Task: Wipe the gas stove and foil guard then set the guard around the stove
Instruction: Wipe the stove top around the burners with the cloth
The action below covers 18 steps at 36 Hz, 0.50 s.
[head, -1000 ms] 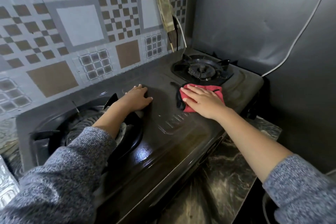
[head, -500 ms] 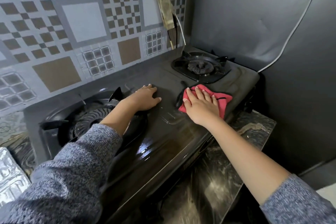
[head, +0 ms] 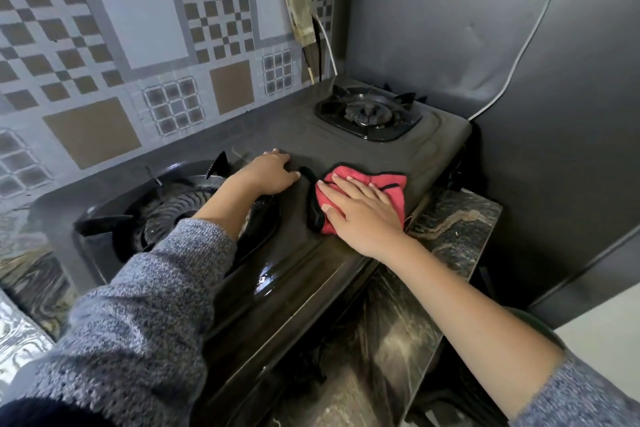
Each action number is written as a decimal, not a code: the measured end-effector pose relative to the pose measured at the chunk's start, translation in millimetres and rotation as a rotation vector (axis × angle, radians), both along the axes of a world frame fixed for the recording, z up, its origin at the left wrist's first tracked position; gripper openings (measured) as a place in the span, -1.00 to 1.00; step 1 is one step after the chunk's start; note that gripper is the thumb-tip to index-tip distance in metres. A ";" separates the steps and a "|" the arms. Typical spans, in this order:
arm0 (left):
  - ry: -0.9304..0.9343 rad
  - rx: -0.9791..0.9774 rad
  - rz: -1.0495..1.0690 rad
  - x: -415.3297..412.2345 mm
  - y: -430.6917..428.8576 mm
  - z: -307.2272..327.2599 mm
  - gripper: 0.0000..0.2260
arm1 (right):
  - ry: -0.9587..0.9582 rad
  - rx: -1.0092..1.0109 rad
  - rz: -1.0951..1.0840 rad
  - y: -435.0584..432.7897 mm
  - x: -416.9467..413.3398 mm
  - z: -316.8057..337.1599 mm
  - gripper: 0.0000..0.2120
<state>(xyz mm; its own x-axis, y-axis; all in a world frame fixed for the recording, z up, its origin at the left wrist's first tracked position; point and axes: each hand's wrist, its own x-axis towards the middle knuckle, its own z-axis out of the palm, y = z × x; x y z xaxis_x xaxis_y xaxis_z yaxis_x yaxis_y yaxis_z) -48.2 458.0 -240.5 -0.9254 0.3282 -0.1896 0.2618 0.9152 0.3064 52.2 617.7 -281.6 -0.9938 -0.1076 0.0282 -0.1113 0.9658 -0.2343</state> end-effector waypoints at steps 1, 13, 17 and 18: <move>0.000 0.003 -0.003 -0.1 0.0 0.2 -0.46 | 0.023 -0.001 0.028 1.6 3.4 -0.4 -0.56; 0.001 0.001 0.045 1.6 8.8 3.6 -0.52 | 0.141 -0.133 0.246 61.7 3.6 -4.0 -0.53; 0.004 0.002 0.099 -0.2 18.8 1.6 -0.56 | 0.140 -0.142 0.224 91.2 -13.0 -5.6 -0.54; 0.008 0.000 0.118 -0.7 22.6 1.0 -0.54 | 0.143 -0.144 0.215 99.2 -18.3 -6.3 -0.54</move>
<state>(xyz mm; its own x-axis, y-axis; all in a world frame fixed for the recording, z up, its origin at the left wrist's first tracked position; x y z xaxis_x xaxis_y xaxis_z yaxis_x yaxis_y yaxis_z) -48.9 480.6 -239.6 -0.9592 0.2168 -0.1817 0.1547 0.9397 0.3049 33.9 716.8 -287.8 -0.9337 -0.2997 0.1961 -0.3510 0.8745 -0.3347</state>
